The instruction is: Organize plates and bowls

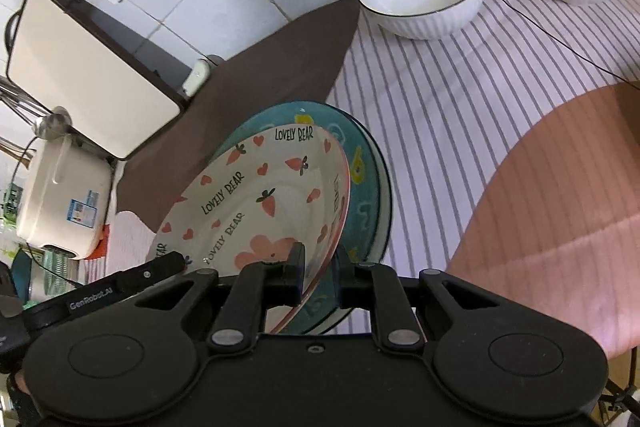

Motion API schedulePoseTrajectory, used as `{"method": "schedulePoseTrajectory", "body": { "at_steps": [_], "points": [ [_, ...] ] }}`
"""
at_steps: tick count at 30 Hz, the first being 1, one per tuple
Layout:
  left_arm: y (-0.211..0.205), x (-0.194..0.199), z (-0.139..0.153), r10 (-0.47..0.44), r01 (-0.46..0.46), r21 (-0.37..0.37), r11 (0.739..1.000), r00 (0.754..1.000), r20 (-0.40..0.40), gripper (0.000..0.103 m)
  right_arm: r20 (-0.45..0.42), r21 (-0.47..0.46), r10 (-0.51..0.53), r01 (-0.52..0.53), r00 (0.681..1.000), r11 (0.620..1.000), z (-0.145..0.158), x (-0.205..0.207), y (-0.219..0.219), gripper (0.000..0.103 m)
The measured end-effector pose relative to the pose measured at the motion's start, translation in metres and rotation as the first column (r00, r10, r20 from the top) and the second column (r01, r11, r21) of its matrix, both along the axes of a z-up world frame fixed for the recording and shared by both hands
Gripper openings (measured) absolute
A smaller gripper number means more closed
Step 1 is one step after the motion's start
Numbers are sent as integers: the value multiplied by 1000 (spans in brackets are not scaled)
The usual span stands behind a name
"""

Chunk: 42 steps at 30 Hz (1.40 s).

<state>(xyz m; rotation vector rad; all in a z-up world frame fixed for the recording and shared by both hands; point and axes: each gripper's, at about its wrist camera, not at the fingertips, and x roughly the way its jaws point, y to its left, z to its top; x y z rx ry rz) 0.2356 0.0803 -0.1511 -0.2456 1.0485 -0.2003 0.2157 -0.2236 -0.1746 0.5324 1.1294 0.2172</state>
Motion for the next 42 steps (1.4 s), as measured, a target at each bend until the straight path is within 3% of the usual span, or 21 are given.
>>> {"method": "schedulePoseTrajectory", "body": {
  "at_steps": [4, 7, 12, 18, 22, 26, 30, 34, 42],
  "points": [
    [-2, 1, -2, 3, -3, 16, 1000, 1000, 1, 14, -10, -50, 8, -8, 1000, 999, 3, 1, 8, 19],
    [-4, 1, -5, 7, -6, 28, 1000, 1000, -16, 17, -17, -137, 29, -31, 999, 990, 8, 3, 22, 22],
    [-4, 0, -10, 19, -18, 36, 999, 1000, -25, 20, 7, -312, 102, -95, 995, 945, 17, 1, 50, 32],
    [-7, 3, -12, 13, -12, 43, 999, 999, -32, 21, 45, -381, 132, -105, 990, 918, 18, -4, 57, 37],
    [-9, 4, -17, 28, -27, 17, 999, 998, -58, 22, 88, -463, 173, -113, 981, 879, 16, -9, 67, 40],
    [-12, 4, -20, 32, -31, 18, 999, 998, -62, 24, 115, -470, 185, -111, 976, 876, 14, -11, 64, 40],
    [-11, 1, -22, 38, -37, 13, 999, 997, -66, 24, 105, -535, 187, -104, 977, 839, 9, -9, 71, 40],
    [-14, 0, -23, 34, -33, 22, 999, 997, -71, 24, 118, -499, 180, -99, 977, 861, 6, -10, 62, 40],
    [-16, -13, -2, 33, -32, 25, 999, 998, -54, 24, 177, -505, 231, -114, 957, 855, 20, -27, 48, 39]
  ]
}}
